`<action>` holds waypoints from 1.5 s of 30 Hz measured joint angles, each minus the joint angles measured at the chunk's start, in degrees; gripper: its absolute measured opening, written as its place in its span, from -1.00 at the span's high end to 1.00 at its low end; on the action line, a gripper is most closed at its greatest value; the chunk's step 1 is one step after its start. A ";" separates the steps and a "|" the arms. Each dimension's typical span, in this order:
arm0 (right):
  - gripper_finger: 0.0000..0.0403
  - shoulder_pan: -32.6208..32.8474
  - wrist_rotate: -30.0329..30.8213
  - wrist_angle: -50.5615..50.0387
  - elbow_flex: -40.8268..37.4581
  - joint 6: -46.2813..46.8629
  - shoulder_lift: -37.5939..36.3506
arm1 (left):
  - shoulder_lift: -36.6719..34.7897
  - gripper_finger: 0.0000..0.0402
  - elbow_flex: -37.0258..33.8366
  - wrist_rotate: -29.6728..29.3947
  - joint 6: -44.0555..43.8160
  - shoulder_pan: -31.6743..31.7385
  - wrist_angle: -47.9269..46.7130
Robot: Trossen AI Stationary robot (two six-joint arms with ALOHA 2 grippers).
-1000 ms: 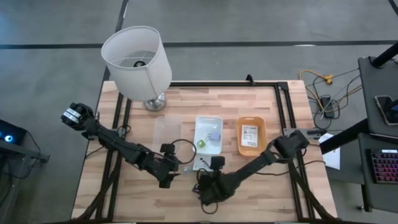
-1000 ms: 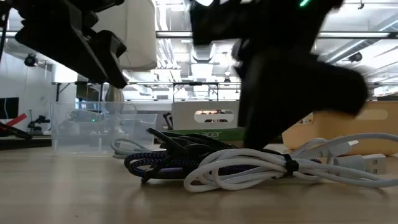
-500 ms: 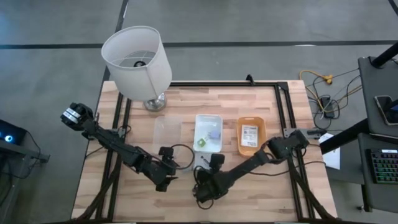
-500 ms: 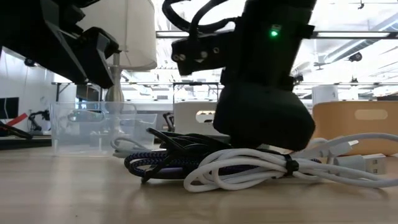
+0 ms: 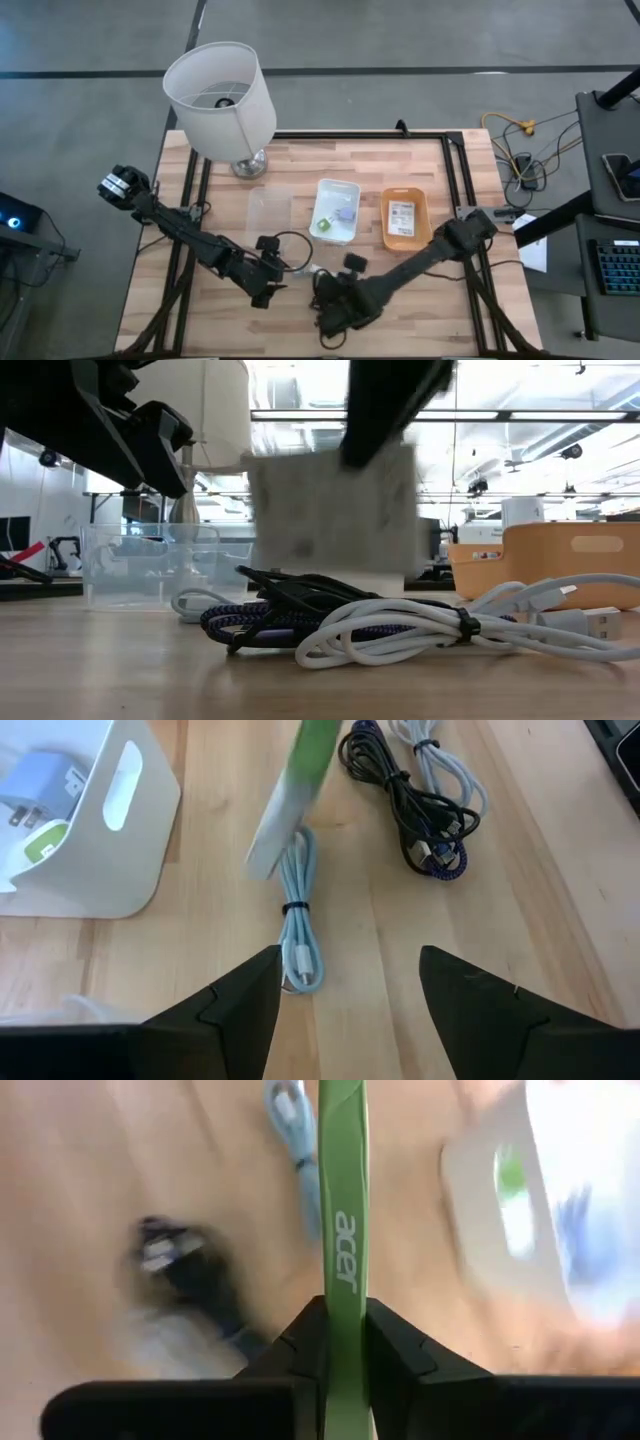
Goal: Pick and place items into bin
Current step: Put the white card reader box into the yellow bin
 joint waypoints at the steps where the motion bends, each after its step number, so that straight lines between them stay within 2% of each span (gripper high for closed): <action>1: 0.83 0.52 -1.79 -2.81 1.42 6.10 -0.56 | -0.01 -0.10 0.00 0.02 0.00 0.00 0.09; 4: 0.83 2.70 -4.13 -16.54 4.55 33.12 -2.30 | -0.07 -0.10 0.00 0.00 -0.02 0.00 0.84; 7: 0.83 5.29 0.13 -14.85 2.17 50.96 -7.22 | -0.09 -0.10 0.00 -0.21 -0.05 0.04 2.38; 9: 0.83 5.86 -0.43 -15.63 -0.48 58.09 -10.19 | -0.13 -0.10 0.04 -0.37 -0.08 0.12 3.52; 12: 0.83 5.49 -0.43 -15.65 -7.86 61.00 -14.34 | -0.13 -0.10 0.13 -0.63 0.02 0.20 3.64; 16: 0.83 3.62 0.36 -15.62 -17.80 60.61 -21.84 | -0.13 -0.10 0.13 -0.66 -0.02 0.24 3.72; 24: 0.83 -1.45 7.46 -15.50 -33.59 58.68 -42.44 | -0.13 -0.10 0.11 -0.66 -0.06 0.24 3.68; 26: 0.83 -4.14 3.93 -15.48 -37.37 55.77 -46.72 | -0.12 -0.10 0.11 -0.65 -0.04 0.25 3.63; 28: 0.83 -7.21 -2.52 -15.51 -41.15 53.00 -49.20 | -0.13 -0.10 0.11 -0.66 -0.04 0.28 3.68; 32: 0.83 -11.05 -9.59 -15.52 -45.24 48.31 -49.98 | -0.12 -0.10 0.07 -0.68 -0.07 0.39 3.68; 45: 0.83 -20.85 -11.81 -15.14 -47.15 38.07 -34.46 | -0.11 -0.10 0.04 -1.97 0.00 0.81 3.68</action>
